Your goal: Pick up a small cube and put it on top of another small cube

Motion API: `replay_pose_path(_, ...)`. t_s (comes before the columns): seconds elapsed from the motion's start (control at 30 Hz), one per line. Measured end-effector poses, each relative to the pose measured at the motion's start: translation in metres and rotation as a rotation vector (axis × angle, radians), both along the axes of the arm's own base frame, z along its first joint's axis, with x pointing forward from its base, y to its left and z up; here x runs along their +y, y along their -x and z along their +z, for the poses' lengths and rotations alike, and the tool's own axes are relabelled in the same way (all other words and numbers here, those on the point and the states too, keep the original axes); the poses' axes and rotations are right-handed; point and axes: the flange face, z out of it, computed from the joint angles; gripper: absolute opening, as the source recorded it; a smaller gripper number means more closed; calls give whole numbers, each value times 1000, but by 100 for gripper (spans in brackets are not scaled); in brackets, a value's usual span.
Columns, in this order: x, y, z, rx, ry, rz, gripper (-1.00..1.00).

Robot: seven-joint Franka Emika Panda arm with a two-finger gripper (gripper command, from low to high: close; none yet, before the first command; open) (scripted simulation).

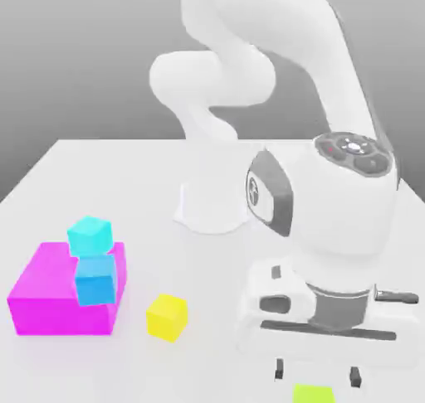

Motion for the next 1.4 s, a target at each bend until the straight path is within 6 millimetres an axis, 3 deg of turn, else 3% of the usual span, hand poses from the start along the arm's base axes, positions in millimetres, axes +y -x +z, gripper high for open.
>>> replay_pose_path(0.03,0,1,-15,1,0,0,0)
replay_pose_path(0.07,0,1,-26,2,0,0,-100)
replay_pose_path(0.27,1,2,-32,2,-1,1,-100)
replay_pose_path(0.33,1,1,-17,2,-1,0,-100)
replay_pose_path(0.43,-1,1,23,2,0,-3,-100)
replay_pose_path(0.67,-126,30,80,5,81,-328,-100)
replay_pose_path(0.87,-242,91,121,10,113,-690,-100)
replay_pose_path(1.1,-308,180,157,8,91,-1042,-100)
replay_pose_path(1.27,-339,251,170,5,33,-1308,-100)
replay_pose_path(1.33,-345,273,168,2,6,-1392,-100)
replay_pose_path(1.4,-347,279,151,2,-2,-1417,-100)
